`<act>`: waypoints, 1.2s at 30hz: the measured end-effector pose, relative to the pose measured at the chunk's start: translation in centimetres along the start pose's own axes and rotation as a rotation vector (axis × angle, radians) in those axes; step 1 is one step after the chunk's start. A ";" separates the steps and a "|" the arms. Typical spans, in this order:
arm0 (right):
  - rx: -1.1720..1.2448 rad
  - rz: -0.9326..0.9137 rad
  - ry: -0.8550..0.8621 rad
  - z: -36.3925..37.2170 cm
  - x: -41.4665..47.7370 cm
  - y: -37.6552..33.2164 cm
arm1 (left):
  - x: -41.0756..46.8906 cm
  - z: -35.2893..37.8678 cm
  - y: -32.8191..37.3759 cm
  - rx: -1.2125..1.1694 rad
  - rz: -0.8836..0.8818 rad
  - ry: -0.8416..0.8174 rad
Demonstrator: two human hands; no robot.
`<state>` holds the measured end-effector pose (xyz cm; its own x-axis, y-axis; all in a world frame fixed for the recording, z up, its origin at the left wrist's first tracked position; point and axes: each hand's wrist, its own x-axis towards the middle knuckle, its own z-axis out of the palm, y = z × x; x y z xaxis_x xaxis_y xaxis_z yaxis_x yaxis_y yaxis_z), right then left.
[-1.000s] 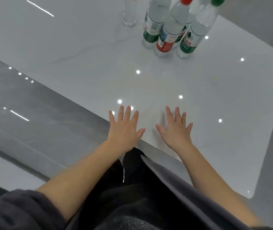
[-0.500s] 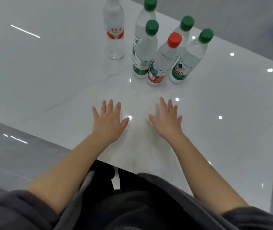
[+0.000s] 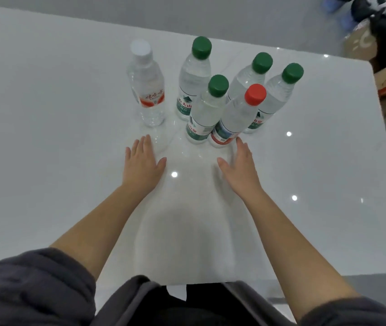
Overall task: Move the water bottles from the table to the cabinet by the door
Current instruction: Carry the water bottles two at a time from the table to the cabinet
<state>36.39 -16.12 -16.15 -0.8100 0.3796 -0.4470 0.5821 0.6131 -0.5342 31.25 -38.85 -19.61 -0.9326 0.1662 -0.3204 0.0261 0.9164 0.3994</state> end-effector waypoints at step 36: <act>0.619 0.019 0.338 5.0 -0.2 1.0 | 2.8 -1.9 -1.5 -0.631 0.119 -0.085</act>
<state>37.50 -19.11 -20.16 -0.7190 0.6419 -0.2664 0.4485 0.1359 -0.8834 27.88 -40.44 -19.45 -0.9041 0.3053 -0.2989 -0.1128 0.5042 0.8562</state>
